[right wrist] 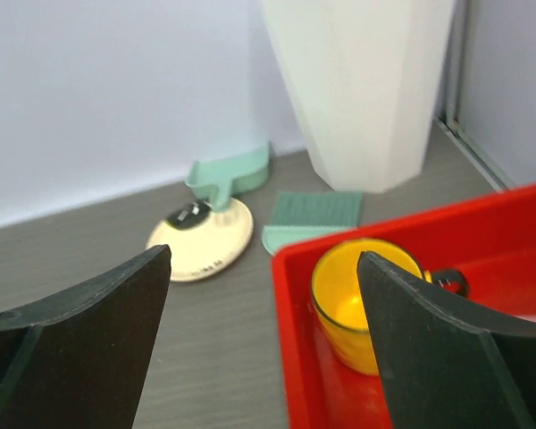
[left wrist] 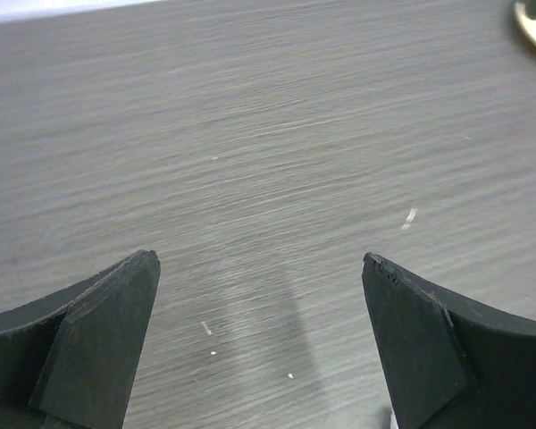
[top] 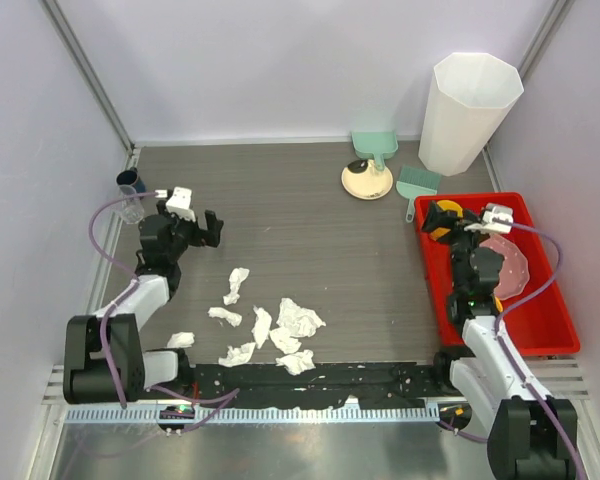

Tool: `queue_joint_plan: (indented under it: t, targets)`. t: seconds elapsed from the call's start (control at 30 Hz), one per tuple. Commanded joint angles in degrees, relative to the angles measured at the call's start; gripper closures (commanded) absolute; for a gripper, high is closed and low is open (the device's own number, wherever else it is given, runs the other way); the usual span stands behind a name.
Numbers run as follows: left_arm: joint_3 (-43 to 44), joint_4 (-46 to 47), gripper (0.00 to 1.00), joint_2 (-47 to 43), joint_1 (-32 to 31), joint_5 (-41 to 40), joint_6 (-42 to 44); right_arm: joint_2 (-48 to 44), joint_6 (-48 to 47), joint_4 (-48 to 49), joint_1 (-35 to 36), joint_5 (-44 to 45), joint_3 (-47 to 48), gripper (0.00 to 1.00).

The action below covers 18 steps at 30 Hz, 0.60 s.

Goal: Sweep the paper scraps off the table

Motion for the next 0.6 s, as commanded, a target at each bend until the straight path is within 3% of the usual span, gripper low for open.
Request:
queue_joint_plan:
  t: [0.0, 0.23, 0.4, 0.57]
  targets:
    - [6.87, -15.51, 0.00, -5.68, 0.11, 11.84, 6.22, -0.72, 2.60, -11.26, 0.16, -8.02, 9.23, 0.10]
    - [18.58, -41.86, 0.00, -9.99, 0.11, 14.74, 11.32, 6.56, 2.43, -27.61, 0.16, -8.83, 26.52, 0.10]
    - [25.25, -52.78, 0.00, -9.30, 0.11, 15.98, 12.20, 12.81, -1.16, -38.07, 0.25, -8.65, 36.12, 0.10]
    - [32.02, -58.08, 0.00, -5.52, 0.02, 15.98, 9.13, 20.88, -3.72, -45.63, 0.34, -9.09, 46.23, 0.08]
